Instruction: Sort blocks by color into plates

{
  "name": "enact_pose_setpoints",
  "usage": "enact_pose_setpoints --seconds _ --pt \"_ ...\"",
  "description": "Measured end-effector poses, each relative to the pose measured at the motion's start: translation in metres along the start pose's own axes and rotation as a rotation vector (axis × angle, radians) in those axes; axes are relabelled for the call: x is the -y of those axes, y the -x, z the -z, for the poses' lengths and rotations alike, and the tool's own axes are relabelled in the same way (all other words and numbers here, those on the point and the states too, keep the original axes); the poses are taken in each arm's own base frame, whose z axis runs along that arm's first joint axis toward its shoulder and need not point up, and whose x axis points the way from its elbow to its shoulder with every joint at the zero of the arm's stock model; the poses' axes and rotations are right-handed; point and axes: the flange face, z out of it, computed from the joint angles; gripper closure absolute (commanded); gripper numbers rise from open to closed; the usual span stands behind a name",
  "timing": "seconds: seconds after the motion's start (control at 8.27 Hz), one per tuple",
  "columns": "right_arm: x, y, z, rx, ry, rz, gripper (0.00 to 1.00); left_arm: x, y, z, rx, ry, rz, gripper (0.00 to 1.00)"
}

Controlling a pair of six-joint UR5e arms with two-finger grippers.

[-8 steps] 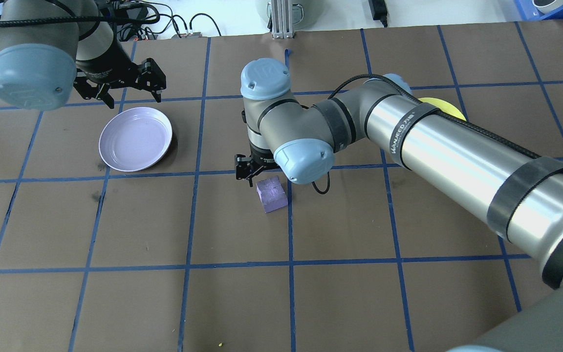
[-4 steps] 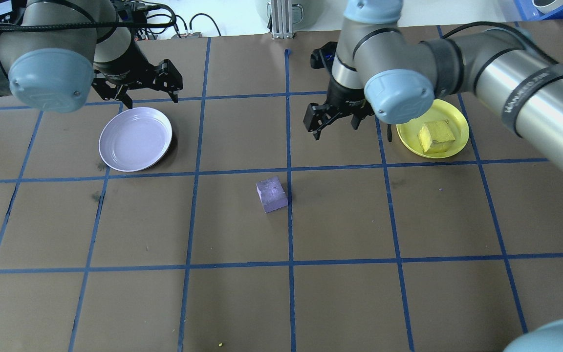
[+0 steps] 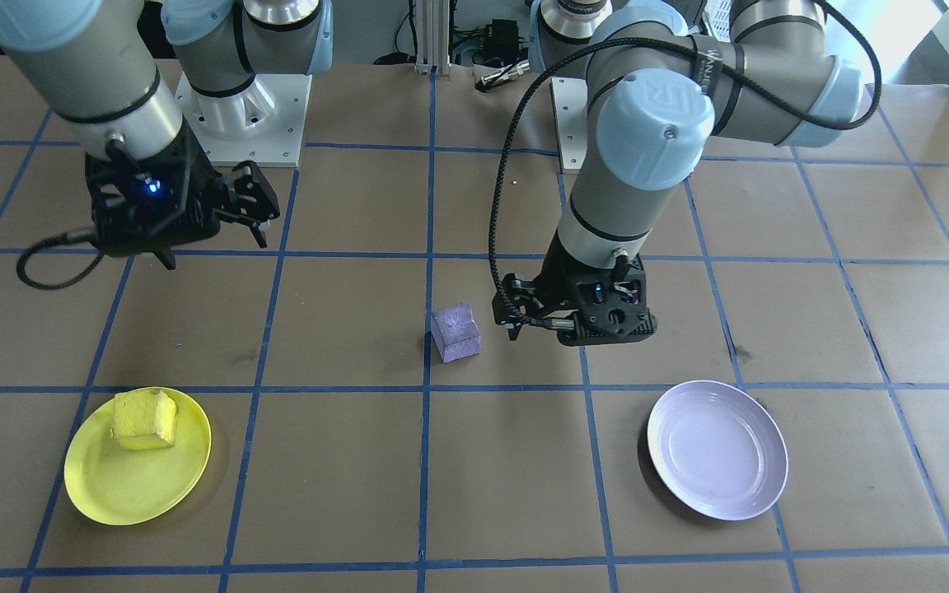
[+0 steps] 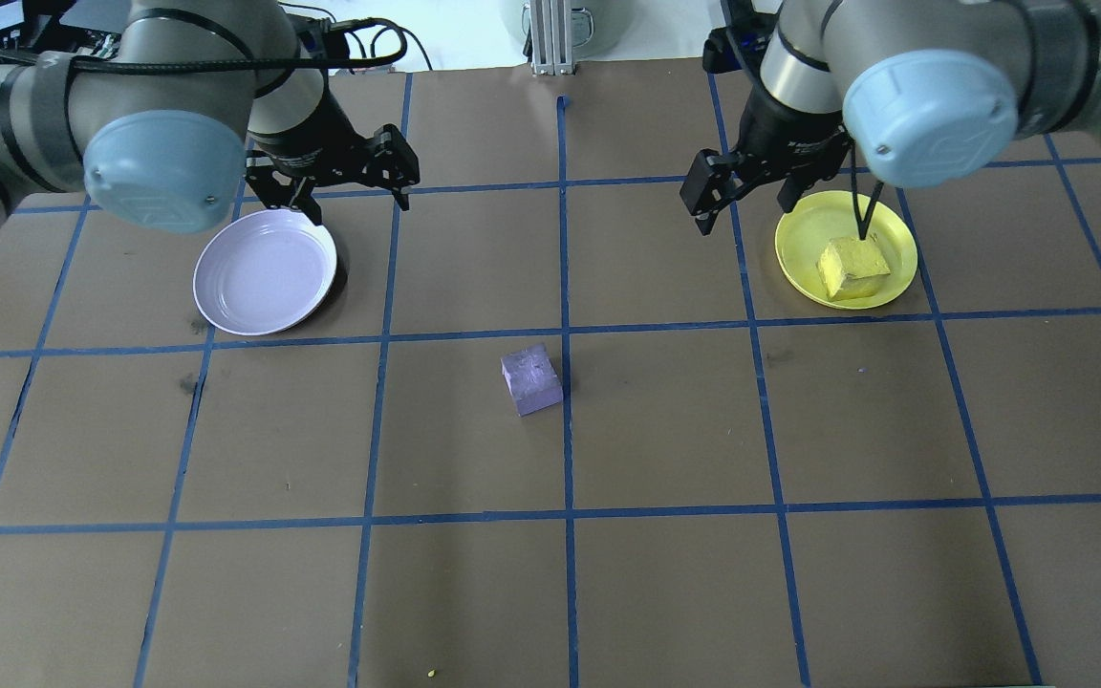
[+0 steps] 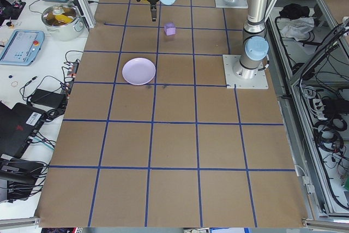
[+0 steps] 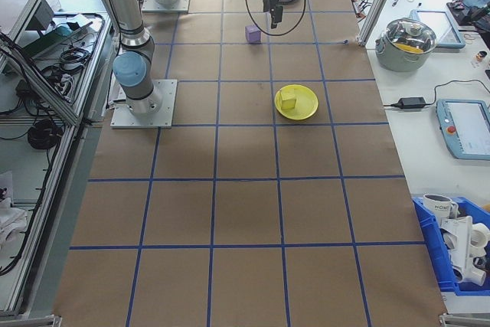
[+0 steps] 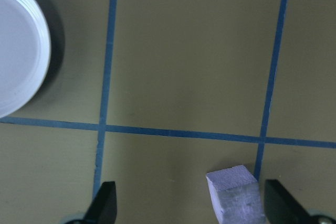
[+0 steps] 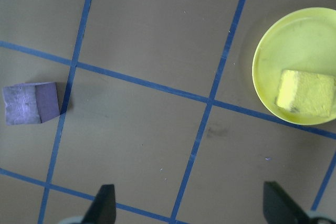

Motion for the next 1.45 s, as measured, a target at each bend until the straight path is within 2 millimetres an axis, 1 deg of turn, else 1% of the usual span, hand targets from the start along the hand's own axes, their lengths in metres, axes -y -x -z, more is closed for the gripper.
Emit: enact_pose_setpoints --seconds 0.12,0.24,0.36,0.48,0.6,0.73,0.85,1.09,1.45 --pt "-0.022 0.004 0.028 -0.012 -0.011 -0.009 0.00 -0.010 -0.025 -0.017 -0.005 0.034 0.019 0.00" --pt "-0.039 0.009 0.047 -0.019 -0.033 -0.014 0.00 -0.020 -0.044 -0.032 -0.001 0.066 0.028 0.00" --pt "-0.048 0.009 0.056 -0.020 -0.056 -0.021 0.00 -0.028 -0.057 -0.047 0.009 0.098 0.025 0.00" --pt "-0.052 0.009 0.058 -0.017 -0.061 -0.026 0.00 -0.035 -0.064 -0.067 0.023 0.136 0.023 0.00" --pt "-0.055 0.010 0.054 -0.013 -0.052 -0.029 0.00 -0.042 -0.065 -0.086 0.038 0.176 0.024 0.00" --pt "-0.057 0.010 0.051 -0.011 -0.045 -0.028 0.00 -0.050 -0.066 -0.101 0.029 0.225 0.031 0.00" --pt "-0.059 0.010 0.050 -0.010 -0.045 -0.026 0.00 -0.055 -0.066 -0.109 0.015 0.259 0.036 0.00" --pt "-0.058 0.009 0.048 -0.017 -0.041 -0.027 0.00 -0.059 -0.067 -0.121 0.004 0.296 0.041 0.00" --pt "-0.059 0.007 0.050 -0.032 -0.048 -0.026 0.00 -0.063 -0.075 -0.158 0.030 0.355 0.027 0.00"
